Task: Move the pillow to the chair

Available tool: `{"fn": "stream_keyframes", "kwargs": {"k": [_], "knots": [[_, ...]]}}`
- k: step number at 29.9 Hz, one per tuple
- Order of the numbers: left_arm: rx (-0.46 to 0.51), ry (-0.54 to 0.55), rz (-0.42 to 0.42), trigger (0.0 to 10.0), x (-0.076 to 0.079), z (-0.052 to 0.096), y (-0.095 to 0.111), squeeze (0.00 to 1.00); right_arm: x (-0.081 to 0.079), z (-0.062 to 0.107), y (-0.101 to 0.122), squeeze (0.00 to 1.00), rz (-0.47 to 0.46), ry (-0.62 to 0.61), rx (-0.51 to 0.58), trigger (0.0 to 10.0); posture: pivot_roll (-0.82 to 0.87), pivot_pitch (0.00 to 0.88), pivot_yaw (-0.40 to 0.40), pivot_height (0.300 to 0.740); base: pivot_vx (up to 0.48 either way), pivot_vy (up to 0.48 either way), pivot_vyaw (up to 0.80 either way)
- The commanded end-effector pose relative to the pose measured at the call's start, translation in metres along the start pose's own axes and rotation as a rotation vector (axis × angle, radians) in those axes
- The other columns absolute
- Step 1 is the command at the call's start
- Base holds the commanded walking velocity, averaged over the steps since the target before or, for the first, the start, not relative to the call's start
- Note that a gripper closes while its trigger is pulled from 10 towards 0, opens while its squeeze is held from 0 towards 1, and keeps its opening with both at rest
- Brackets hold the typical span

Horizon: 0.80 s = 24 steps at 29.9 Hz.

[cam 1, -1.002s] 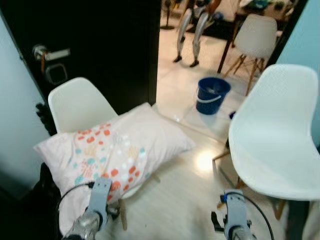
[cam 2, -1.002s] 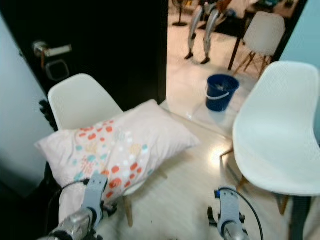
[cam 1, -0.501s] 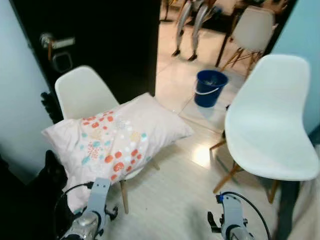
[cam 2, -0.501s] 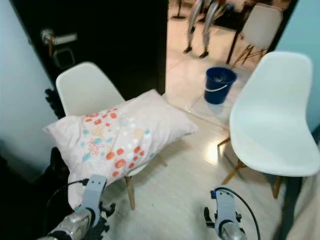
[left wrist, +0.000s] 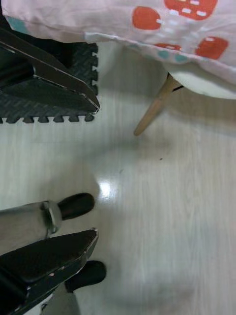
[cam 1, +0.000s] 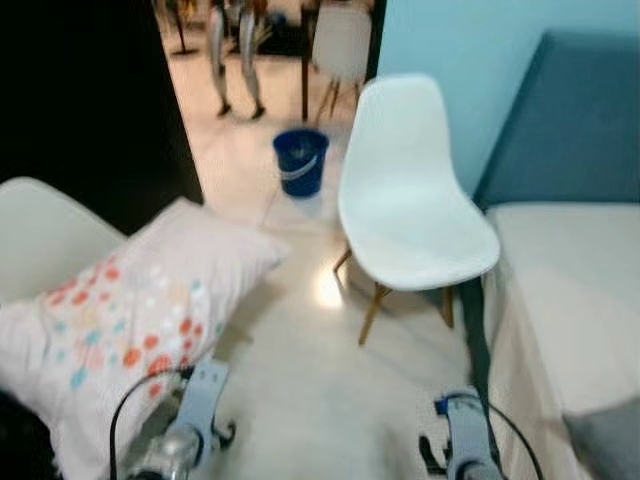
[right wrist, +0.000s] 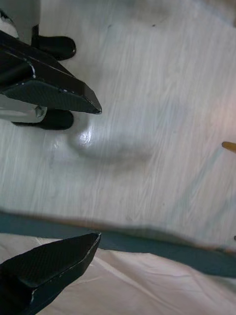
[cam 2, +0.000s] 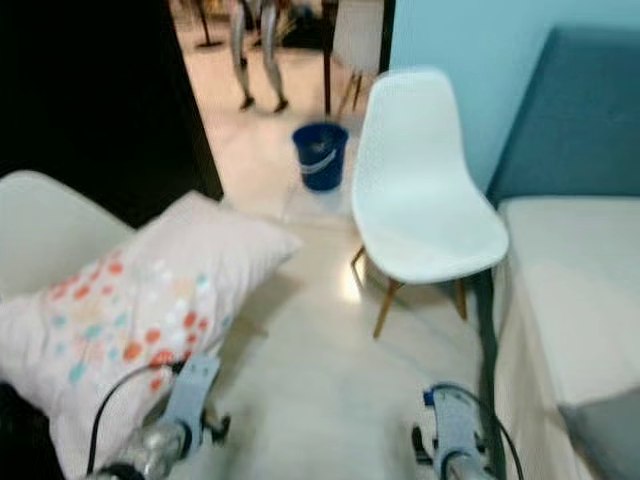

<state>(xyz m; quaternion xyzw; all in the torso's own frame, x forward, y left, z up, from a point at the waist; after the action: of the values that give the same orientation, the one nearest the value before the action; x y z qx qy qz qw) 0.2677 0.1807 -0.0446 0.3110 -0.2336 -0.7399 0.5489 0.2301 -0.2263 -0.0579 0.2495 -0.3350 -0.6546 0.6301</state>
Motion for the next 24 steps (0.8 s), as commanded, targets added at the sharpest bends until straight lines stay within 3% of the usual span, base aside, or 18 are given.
{"fn": "stream_keyframes", "kwargs": {"k": [1, 13, 15, 24], "knots": [[-0.044, 0.017, -0.002, 10.0, -0.0029, 0.0025, -0.0147, 0.0, -0.0001, 0.0003, -0.0008, 0.0, -0.003, -0.002, 0.0, 10.0, -0.07, 0.136, 0.0, 0.74, 0.0, 0.0, 0.0], [-0.035, 0.065, 0.042, 10.0, -0.0027, 0.0017, -0.0111, 0.0, 0.0024, -0.0012, 0.0038, 0.0, 0.02, -0.008, 0.001, 10.0, -0.08, 0.125, -0.015, 0.74, 0.0, 0.0, 0.0], [-0.039, 0.088, 0.095, 10.0, -0.0011, 0.0017, -0.0119, 0.0, 0.0038, -0.0014, 0.0053, 0.0, 0.041, 0.012, 0.001, 10.0, -0.07, 0.126, -0.022, 0.74, 0.0, 0.0, 0.0], [-0.003, 0.075, 0.031, 10.0, -0.0013, 0.002, -0.0093, 0.0, 0.0047, -0.0003, 0.0028, 0.0, 0.037, 0.016, 0.003, 10.0, -0.06, 0.149, -0.032, 0.74, 0.0, 0.0, 0.0]]}}
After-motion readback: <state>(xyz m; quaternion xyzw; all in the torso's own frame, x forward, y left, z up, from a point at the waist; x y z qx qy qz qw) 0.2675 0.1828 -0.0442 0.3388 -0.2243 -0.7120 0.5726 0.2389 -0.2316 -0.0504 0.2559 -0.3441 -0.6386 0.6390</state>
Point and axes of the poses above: a point about 5 cm out from each wrist's last joint towards the gripper, its own z axis pointing back from the gripper into the wrist, its own y axis along the axis of the wrist's last joint, x = y × z, the point moved 1 cm from there along -z, pointing out of the wrist towards the gripper, and after that the axes turned 3 degrees about -z, right-handed, at the moved point
